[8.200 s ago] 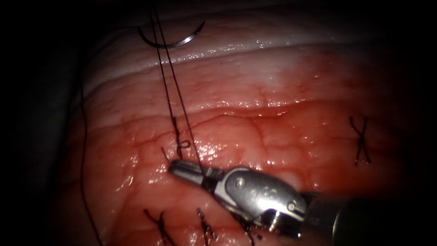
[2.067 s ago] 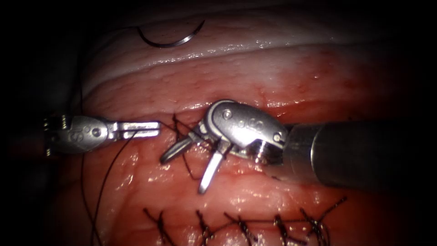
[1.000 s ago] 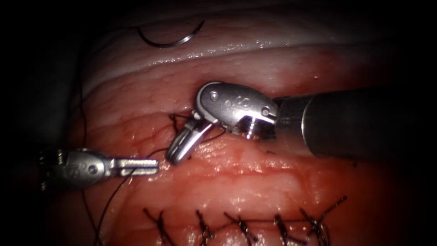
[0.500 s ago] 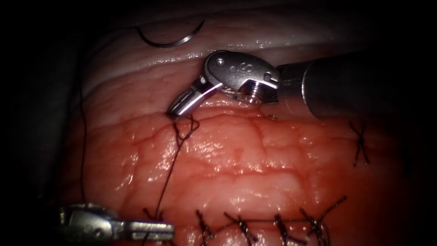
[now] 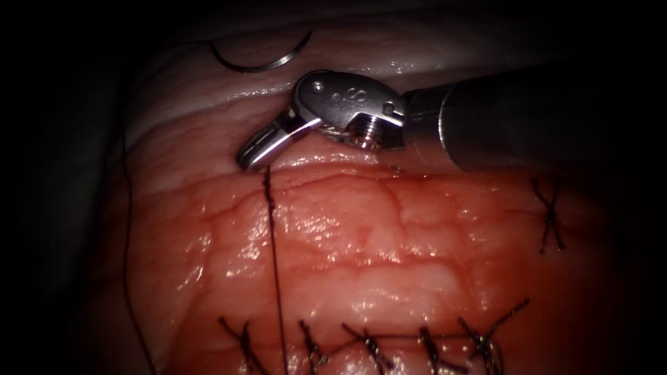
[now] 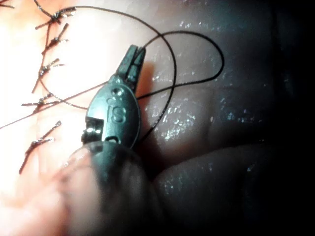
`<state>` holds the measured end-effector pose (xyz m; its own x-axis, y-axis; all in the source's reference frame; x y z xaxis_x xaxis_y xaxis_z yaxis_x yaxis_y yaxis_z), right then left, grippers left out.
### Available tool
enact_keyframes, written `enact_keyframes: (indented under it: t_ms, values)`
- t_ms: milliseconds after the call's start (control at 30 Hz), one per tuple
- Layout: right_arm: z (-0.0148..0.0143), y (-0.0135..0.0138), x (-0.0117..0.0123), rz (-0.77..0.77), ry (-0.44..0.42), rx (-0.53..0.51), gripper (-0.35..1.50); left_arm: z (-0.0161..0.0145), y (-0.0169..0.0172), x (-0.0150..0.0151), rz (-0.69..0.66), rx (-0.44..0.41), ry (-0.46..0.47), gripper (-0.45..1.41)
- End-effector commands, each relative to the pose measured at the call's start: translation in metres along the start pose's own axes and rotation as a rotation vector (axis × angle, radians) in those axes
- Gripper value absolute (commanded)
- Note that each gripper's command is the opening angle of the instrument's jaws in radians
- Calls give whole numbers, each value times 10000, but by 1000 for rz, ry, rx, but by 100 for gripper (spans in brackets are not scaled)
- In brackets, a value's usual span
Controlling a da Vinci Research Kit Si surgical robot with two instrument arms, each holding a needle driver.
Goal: Wound Closure
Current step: Pull upward on suture with right jaws and downward with left gripper
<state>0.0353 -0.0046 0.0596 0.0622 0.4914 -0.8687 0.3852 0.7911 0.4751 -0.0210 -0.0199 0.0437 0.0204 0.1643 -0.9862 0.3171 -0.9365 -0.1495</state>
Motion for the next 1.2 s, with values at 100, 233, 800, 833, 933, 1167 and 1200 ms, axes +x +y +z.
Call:
enact_keyframes:
  t_ms: [100, 233, 800, 833, 933, 1167, 1200]
  values:
    - [6, 11, -2, 2, -4, -16, -35, 15, -1, -10, -5, -21, 14, -45]
    - [1, 17, -3, 14, -17, -70, -35, 25, -1, -20, -15, -41, 22, -45]
    - [-6, 24, -4, 55, -47, -200, -35, 47, 20, -48, -42, -112, 26, -45]
    - [-6, 24, -4, 55, -48, -201, -35, 47, 22, -48, -40, -115, 27, -45]
    - [-7, 24, -4, 52, -50, -210, -35, 49, 28, -51, -45, -132, 18, -45]
    - [-5, 22, -4, 55, -52, -214, -35, 44, 28, -44, -44, -149, 24, -45]
    - [-4, 20, -4, 55, -52, -214, -35, 42, 25, -42, -46, -142, 21, -45]
